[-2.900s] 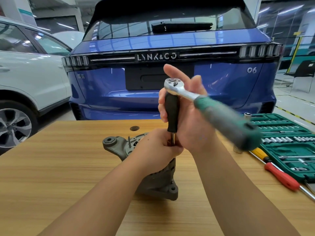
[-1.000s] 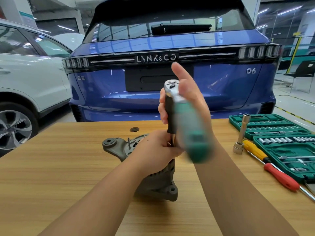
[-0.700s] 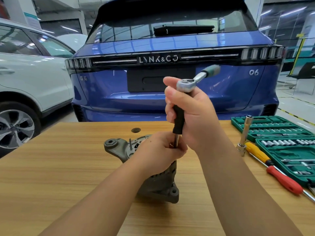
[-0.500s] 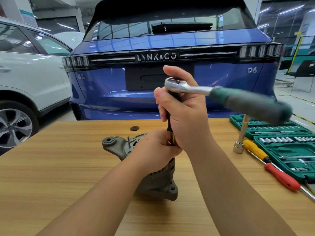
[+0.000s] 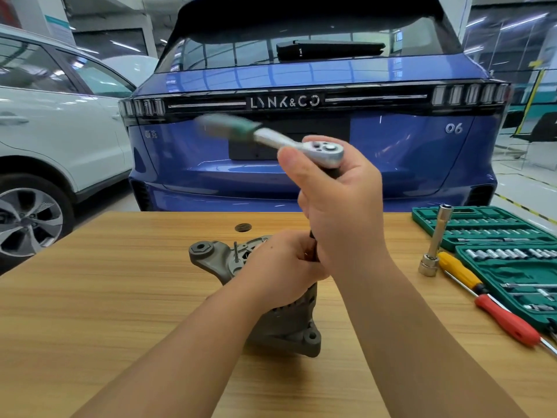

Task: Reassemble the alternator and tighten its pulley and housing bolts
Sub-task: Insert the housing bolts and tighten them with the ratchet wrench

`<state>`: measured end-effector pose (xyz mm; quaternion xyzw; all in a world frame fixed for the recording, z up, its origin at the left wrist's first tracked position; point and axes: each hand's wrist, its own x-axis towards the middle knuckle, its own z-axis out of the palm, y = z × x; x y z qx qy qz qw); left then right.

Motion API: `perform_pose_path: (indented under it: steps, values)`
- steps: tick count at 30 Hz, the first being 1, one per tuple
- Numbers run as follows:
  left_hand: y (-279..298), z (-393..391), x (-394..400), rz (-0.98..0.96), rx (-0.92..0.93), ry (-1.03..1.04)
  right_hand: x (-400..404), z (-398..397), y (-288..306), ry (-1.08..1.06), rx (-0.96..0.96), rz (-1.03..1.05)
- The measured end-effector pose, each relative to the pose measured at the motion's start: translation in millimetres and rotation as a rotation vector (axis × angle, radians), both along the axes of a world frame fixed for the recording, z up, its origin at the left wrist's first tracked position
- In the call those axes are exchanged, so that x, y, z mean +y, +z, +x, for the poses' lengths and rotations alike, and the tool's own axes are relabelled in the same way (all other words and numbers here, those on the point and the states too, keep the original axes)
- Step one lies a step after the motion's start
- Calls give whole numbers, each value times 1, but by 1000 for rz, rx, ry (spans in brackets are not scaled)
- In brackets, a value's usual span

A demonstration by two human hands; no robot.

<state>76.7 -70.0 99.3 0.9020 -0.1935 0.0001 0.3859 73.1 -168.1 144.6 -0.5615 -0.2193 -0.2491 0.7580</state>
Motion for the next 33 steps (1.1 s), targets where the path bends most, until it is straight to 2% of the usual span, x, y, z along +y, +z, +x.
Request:
perform_pose_path:
  steps: [2, 4, 7, 9, 11, 14, 16, 20, 23, 26, 28, 30, 33]
  values:
    - [-1, 1, 0, 5, 1, -4, -6, 3, 4, -34, 78, 27]
    - [-1, 2, 0, 5, 6, 0, -16, 4, 6, 107, 131, 52]
    - [-1, 3, 1, -12, 4, -3, -16, 5, 1, 326, 75, 49]
    - [1, 1, 2, -17, 5, 1, -10, 6, -2, 295, -38, 54]
    - [2, -2, 1, -23, -1, -7, -5, 6, -4, 177, -160, 44]
    - [2, -4, 2, -31, 6, -6, -3, 8, -6, 96, -235, 2]
    - [2, -6, 5, -14, 26, 16, -5, 9, -7, 197, -229, 31]
    - [6, -10, 4, -74, 104, 43, -8, 8, -4, 488, -97, 133]
    - [6, -9, -2, -157, 80, 43, -6, 3, -2, 325, -58, 43]
    - [3, -7, -3, 1, 29, 0, -3, -1, 0, -18, -27, -29]
    - [3, -5, -2, 14, -3, -7, -4, 2, 2, -98, 42, -17]
    - [2, -3, -2, -8, -8, 4, -11, 3, 5, 32, 120, 30]
    - [1, -1, -2, -7, -2, 19, -17, 5, 3, 285, 71, 44]
